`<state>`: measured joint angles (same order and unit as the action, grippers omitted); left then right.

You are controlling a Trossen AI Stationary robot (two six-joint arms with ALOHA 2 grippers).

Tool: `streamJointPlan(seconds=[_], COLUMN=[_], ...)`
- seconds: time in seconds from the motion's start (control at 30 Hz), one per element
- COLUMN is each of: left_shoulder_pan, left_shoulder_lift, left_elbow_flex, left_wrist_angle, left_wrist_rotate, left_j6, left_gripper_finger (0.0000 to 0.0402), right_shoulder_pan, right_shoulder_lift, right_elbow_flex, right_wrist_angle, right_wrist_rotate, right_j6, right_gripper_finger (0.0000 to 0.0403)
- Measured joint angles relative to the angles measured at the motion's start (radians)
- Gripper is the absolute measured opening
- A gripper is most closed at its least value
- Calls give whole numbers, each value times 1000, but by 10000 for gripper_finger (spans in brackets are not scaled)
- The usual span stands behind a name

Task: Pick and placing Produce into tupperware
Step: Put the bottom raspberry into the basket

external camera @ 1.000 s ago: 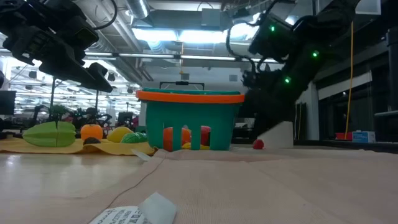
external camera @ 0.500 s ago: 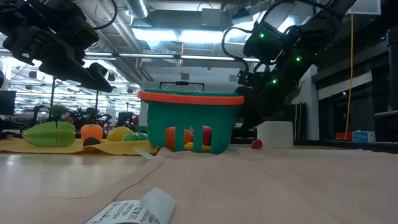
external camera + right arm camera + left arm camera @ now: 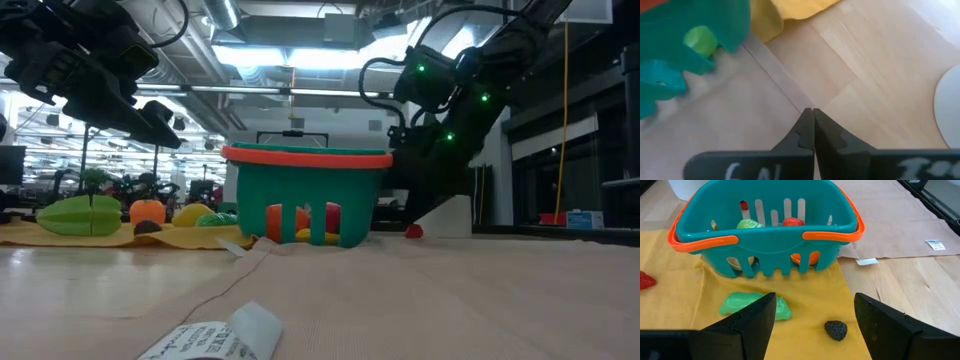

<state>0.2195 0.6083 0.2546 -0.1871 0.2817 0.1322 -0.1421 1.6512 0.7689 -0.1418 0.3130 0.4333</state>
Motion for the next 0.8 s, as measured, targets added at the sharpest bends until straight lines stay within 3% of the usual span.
streamJointPlan(seconds=[0.3, 0.8], left_shoulder_pan=[0, 0], left_shoulder_lift=[0, 0], left_elbow_flex=[0, 0], left_wrist_angle=[0, -5], left_wrist_rotate=[0, 0], left_j6=[0, 0], left_gripper_finger=[261, 261], right_shoulder_pan=[7, 15], right_shoulder_lift=[-3, -137], right_elbow_flex=[0, -2], right_wrist_angle=[-109, -59], right_wrist_rotate=[-34, 14], right_j6=[33, 9], right_gripper_finger=[0, 0])
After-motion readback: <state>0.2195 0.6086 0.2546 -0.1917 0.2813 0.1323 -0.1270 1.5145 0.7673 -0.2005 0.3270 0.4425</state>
